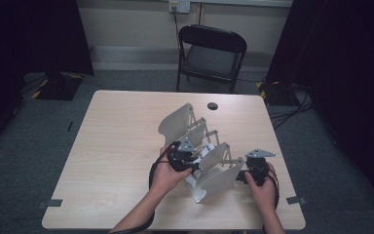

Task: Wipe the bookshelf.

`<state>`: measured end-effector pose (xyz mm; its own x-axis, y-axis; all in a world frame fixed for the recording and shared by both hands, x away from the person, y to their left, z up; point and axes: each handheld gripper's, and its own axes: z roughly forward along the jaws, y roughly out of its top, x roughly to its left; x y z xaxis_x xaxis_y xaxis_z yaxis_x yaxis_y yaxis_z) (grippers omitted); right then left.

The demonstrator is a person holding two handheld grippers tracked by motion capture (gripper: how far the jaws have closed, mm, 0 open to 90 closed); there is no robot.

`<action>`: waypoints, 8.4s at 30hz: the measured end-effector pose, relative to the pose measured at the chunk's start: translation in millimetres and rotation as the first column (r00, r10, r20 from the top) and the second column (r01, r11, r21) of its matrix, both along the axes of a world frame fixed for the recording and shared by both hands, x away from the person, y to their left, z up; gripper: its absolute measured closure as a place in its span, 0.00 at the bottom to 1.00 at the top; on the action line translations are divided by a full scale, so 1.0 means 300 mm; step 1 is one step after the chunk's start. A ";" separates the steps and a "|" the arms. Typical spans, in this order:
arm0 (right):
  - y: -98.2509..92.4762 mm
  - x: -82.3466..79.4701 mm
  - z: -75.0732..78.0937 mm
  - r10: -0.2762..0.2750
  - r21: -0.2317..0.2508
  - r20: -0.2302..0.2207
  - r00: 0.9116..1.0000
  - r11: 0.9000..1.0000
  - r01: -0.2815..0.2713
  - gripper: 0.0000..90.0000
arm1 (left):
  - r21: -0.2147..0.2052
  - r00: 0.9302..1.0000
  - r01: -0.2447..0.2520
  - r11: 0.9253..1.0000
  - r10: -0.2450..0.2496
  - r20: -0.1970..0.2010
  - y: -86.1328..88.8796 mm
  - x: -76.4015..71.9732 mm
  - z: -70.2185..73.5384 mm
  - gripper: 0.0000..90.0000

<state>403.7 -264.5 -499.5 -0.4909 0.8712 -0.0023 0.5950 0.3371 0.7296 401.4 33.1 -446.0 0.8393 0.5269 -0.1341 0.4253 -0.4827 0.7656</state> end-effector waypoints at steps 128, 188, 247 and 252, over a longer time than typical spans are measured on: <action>0.001 -0.001 0.000 -0.001 0.001 -0.001 1.000 1.000 0.001 0.13 | -0.007 0.994 0.078 0.997 -0.078 -0.079 0.077 -0.147 -0.124 0.88; 0.001 -0.001 0.000 -0.002 0.001 -0.001 1.000 1.000 0.002 0.13 | -0.072 0.990 0.136 0.988 -0.134 0.038 -0.047 -0.107 -0.001 0.87; 0.001 -0.001 0.000 -0.002 0.001 -0.001 1.000 1.000 0.002 0.13 | 0.065 0.994 0.105 0.992 -0.105 -0.004 -0.081 -0.102 -0.126 0.82; 0.001 -0.001 0.000 -0.002 0.001 -0.001 1.000 1.000 0.002 0.13 | 0.053 0.996 0.093 0.994 -0.093 -0.005 -0.086 -0.100 -0.130 0.82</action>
